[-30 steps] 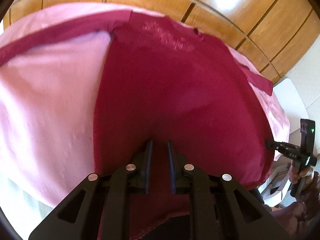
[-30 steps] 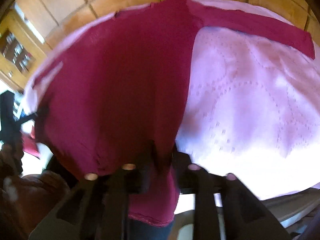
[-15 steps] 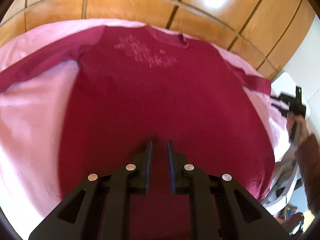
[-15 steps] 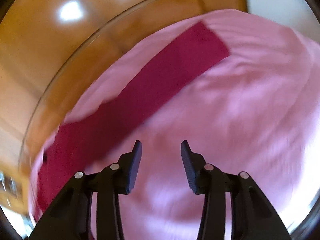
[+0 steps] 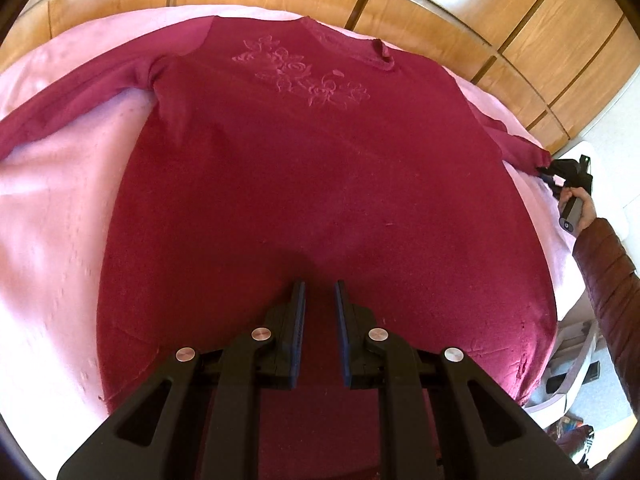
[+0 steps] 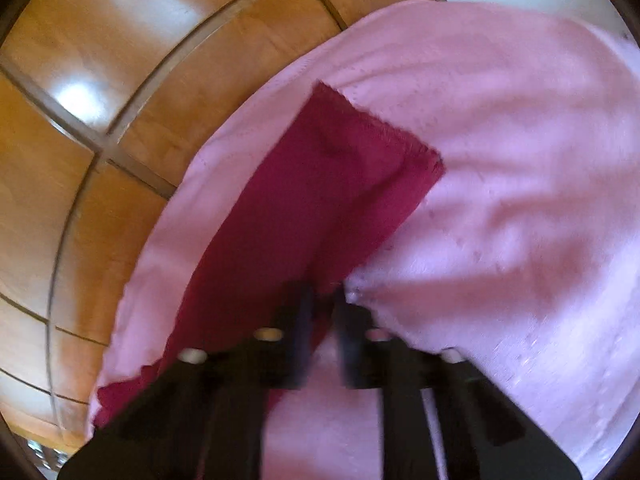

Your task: Fold small clothes

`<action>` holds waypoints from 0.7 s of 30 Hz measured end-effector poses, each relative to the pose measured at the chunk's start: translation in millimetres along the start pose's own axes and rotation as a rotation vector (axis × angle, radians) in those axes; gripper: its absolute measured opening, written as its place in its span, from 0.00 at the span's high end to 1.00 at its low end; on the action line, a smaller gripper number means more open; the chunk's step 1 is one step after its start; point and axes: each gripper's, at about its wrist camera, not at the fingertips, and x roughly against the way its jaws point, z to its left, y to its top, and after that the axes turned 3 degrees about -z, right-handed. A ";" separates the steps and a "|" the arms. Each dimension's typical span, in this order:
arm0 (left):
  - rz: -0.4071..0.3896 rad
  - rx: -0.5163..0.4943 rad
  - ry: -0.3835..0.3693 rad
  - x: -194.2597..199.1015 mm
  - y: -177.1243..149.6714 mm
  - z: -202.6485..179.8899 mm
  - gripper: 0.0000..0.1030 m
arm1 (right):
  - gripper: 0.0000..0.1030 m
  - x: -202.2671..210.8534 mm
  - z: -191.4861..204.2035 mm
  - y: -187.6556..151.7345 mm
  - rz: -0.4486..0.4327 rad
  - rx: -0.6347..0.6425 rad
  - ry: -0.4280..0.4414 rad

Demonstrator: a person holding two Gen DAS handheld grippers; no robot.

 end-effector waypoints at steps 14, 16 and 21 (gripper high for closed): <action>-0.087 -0.070 -0.036 8.7 29.5 -17.4 0.87 | 0.97 74.5 -15.2 -16.1 -0.068 0.037 -0.063; -0.106 -0.077 -0.046 12.5 33.0 -19.4 0.87 | 0.97 82.5 9.5 -13.2 -0.086 0.078 -0.033; -0.142 -0.039 -0.059 19.3 39.5 -10.4 0.87 | 0.97 113.3 109.7 -30.8 -0.113 0.301 0.087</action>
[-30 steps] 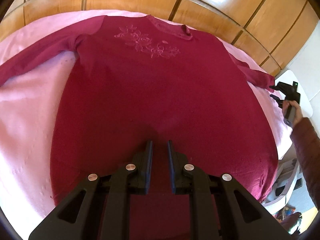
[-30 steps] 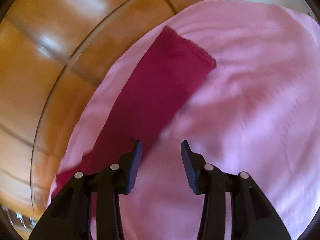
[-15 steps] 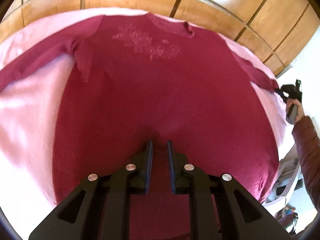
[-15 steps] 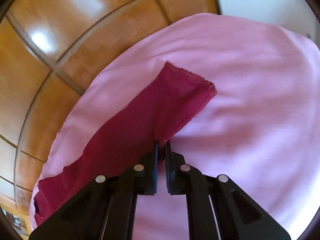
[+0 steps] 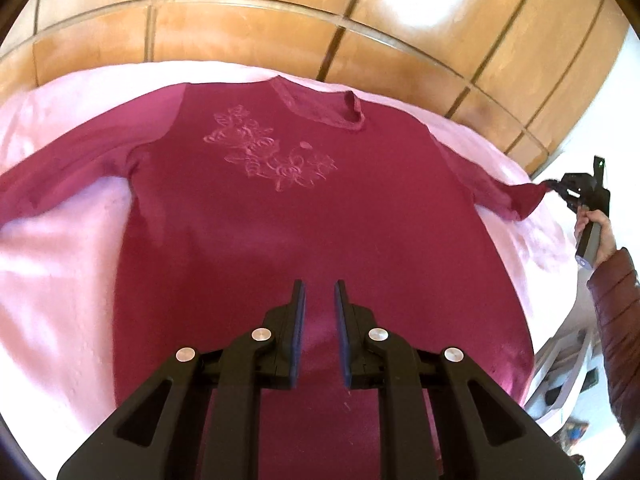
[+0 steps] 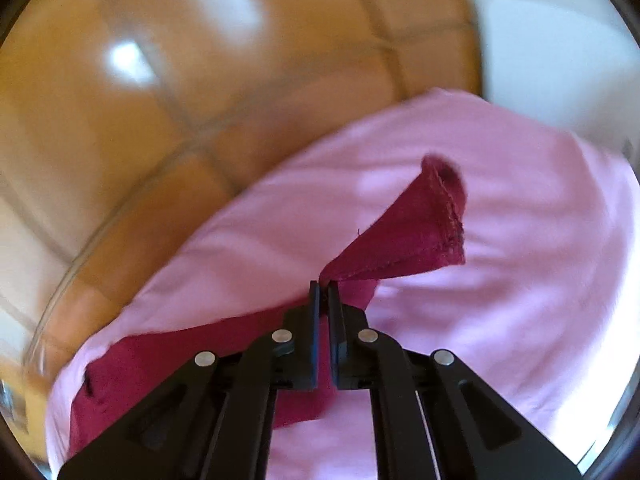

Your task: Fold small clothes

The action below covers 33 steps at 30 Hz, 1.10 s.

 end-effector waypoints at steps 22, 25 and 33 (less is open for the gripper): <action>-0.091 0.199 -0.110 6.4 38.7 60.8 0.87 | 0.47 -35.6 346.3 -166.3 0.317 0.462 0.606; -0.093 0.209 -0.122 1.6 49.7 65.3 0.87 | 0.47 -19.3 316.2 -156.7 0.295 0.414 0.617; -0.090 0.235 -0.096 -29.6 90.0 78.3 0.87 | 0.47 6.1 170.7 -146.5 0.243 0.293 0.400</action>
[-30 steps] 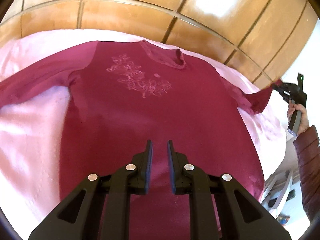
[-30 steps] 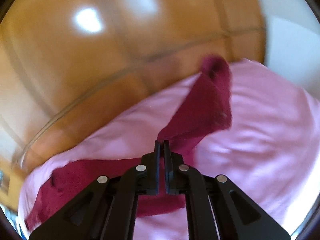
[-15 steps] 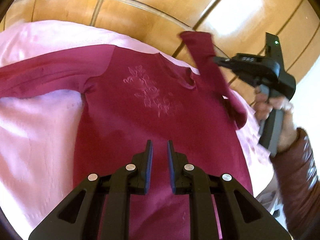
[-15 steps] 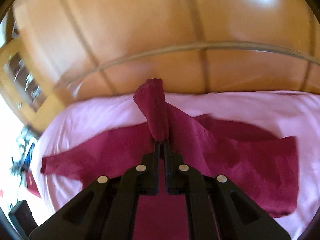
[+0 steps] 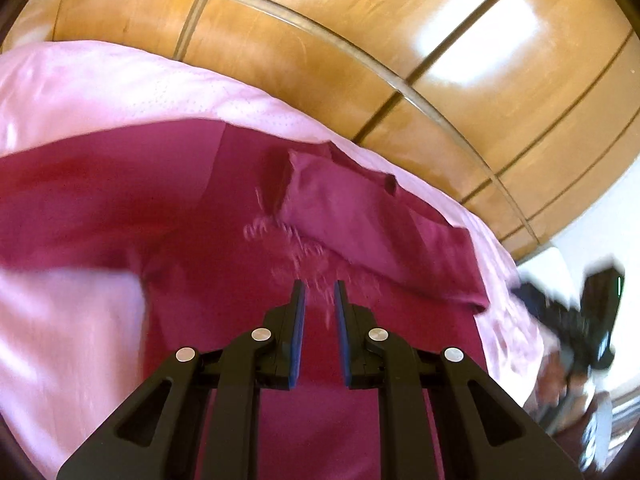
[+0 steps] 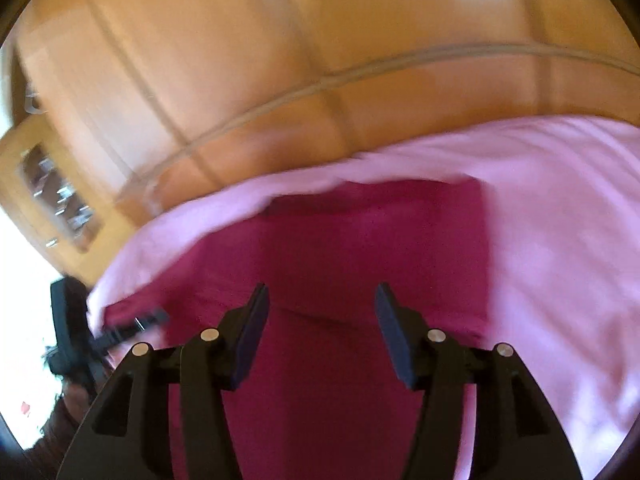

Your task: Fold small clothes

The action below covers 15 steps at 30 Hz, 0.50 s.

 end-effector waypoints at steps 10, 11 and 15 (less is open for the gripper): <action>0.021 0.049 0.101 -66.2 35.0 5.6 0.36 | 0.47 -9.3 -68.5 -25.7 0.037 -0.117 -0.136; 0.017 0.047 0.100 -69.4 36.8 4.0 0.36 | 0.47 -15.4 -66.0 -24.9 0.038 -0.118 -0.145; 0.043 0.030 0.114 -86.5 41.5 -2.5 0.58 | 0.46 -33.4 -73.3 -13.3 0.023 -0.162 -0.165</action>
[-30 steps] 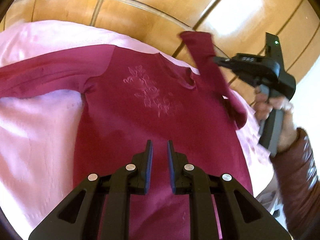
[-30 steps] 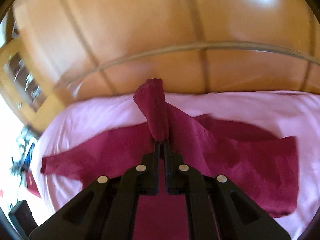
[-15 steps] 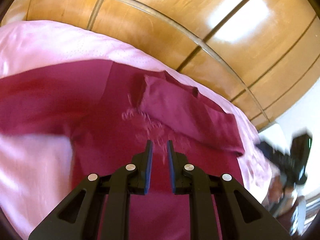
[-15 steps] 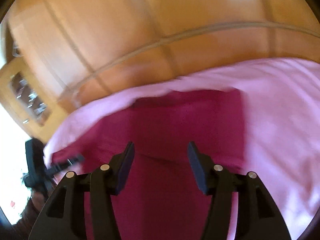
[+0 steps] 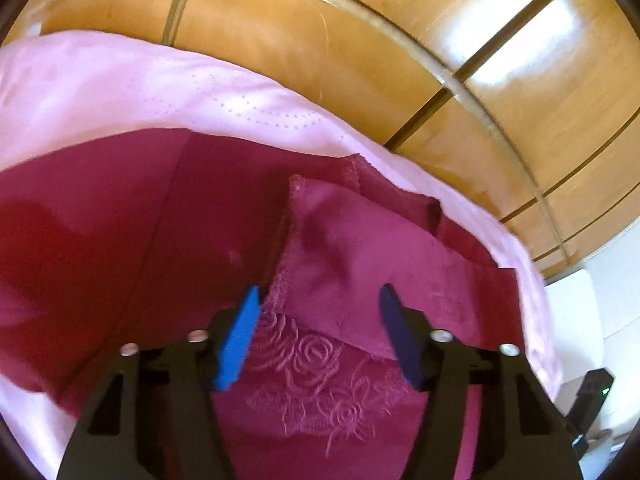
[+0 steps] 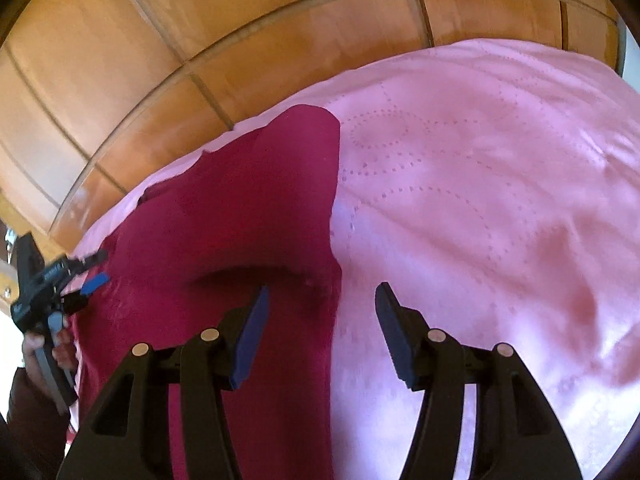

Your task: Fold small clothes

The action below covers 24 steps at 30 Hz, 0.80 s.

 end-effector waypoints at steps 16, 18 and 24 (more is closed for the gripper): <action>-0.078 -0.133 0.024 40.9 -29.7 9.5 0.88 | 0.44 52.8 50.1 11.5 -0.053 0.206 0.124; -0.085 -0.114 0.034 36.4 -29.6 12.0 0.88 | 0.44 39.3 65.5 19.4 -0.054 0.224 0.129; -0.052 -0.147 0.135 13.8 -28.9 12.4 0.85 | 0.44 -52.1 73.3 22.8 0.063 0.228 -0.080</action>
